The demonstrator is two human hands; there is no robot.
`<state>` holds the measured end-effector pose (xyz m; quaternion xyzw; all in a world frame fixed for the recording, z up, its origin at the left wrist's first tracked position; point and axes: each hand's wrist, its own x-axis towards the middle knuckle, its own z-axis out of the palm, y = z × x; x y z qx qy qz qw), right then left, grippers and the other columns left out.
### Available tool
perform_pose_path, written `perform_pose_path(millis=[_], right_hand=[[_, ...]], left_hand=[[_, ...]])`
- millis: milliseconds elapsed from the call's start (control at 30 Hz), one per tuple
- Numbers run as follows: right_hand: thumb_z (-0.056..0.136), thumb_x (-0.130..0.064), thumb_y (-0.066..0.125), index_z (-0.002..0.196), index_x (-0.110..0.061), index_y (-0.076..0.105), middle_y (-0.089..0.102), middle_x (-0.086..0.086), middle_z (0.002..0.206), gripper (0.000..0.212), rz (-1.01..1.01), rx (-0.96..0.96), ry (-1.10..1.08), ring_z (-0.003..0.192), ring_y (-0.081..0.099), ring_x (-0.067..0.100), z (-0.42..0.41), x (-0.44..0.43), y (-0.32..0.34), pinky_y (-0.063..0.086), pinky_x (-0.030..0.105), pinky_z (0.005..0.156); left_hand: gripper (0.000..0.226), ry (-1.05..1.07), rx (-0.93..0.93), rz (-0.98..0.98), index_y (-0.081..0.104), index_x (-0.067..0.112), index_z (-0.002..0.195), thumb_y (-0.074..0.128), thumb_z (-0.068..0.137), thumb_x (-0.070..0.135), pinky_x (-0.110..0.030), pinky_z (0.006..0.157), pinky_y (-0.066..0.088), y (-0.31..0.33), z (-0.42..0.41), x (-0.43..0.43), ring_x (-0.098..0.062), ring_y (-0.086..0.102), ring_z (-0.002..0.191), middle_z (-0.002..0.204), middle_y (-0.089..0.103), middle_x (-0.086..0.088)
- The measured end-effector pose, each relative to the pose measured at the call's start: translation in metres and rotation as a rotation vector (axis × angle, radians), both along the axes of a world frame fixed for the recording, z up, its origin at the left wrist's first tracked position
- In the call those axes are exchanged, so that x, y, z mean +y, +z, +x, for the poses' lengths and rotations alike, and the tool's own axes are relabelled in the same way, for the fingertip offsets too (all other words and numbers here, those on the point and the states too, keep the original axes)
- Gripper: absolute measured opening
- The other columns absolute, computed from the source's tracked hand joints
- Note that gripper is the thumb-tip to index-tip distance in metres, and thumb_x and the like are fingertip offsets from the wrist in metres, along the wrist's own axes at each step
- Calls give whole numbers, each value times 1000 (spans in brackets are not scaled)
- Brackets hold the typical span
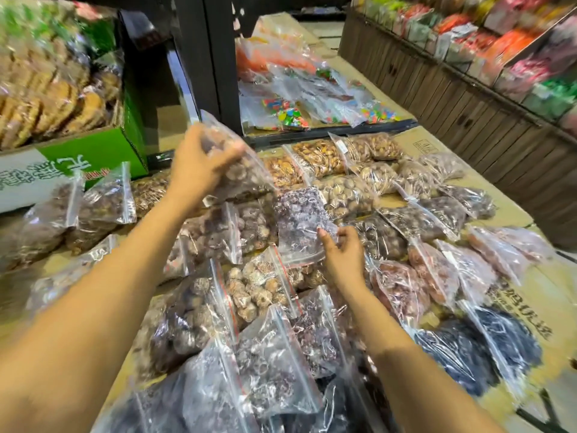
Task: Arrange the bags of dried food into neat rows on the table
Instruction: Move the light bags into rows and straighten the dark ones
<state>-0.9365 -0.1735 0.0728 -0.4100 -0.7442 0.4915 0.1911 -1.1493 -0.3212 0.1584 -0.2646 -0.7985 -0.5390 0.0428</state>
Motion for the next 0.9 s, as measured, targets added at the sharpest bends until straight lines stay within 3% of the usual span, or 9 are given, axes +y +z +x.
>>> perform_pose_path(millis=[67,167,233,333,400,500,600,800,900], right_hand=[[91,-22,59,92,-17,48,60,8,87,12,-97,118,16,59,50,17,3,-4,17,46,24,52],[91,-14,59,84,-16,49,60,10,82,12,-157,308,-19,58,49,16,4,-19,58,45,25,53],[89,-12,62,79,-13,50,53,-1,71,16,-46,356,-74,60,46,12,12,-34,88,41,18,50],[88,-12,64,73,-18,50,52,-3,68,21,62,446,-85,62,50,12,44,-59,121,44,23,54],[88,-12,63,79,-18,55,57,-2,72,13,33,495,-51,62,54,9,72,-73,135,49,25,54],[87,-14,65,84,-16,60,61,4,80,6,60,549,9,67,54,7,110,-90,152,44,14,61],[84,-16,67,87,-12,62,65,5,86,7,36,490,74,74,56,11,144,-112,166,45,14,65],[84,-9,67,81,-16,64,63,9,74,8,37,255,264,68,46,19,200,-160,174,43,30,62],[85,-8,67,81,-15,63,64,28,89,8,22,215,271,73,51,21,218,-191,168,46,37,70]], left_hand=[[35,119,5,152,41,32,76,59,69,62,-15,62,35,21,8,-25,1,42,67,75,44,13],[38,204,22,294,42,31,78,51,73,68,-20,67,37,52,30,-66,5,42,66,77,46,11],[39,224,31,303,46,29,79,50,76,68,-21,65,38,65,45,-88,0,46,68,79,50,7],[53,200,9,350,53,21,78,54,71,74,-29,63,36,76,70,-111,-11,48,71,74,51,3],[50,168,-40,374,51,27,72,56,69,76,-29,66,38,79,88,-119,-7,47,66,69,51,9],[38,129,-54,352,49,29,68,53,78,65,-19,62,38,78,117,-126,9,46,55,56,53,16],[35,72,-61,327,51,30,61,53,91,47,-13,56,35,73,145,-141,11,43,49,49,53,22],[57,162,-258,325,62,28,58,56,63,85,-39,68,43,35,176,-214,-17,53,70,70,59,-1],[63,230,-316,283,67,29,60,54,55,90,-51,66,49,22,189,-256,-22,53,68,73,61,-12]])
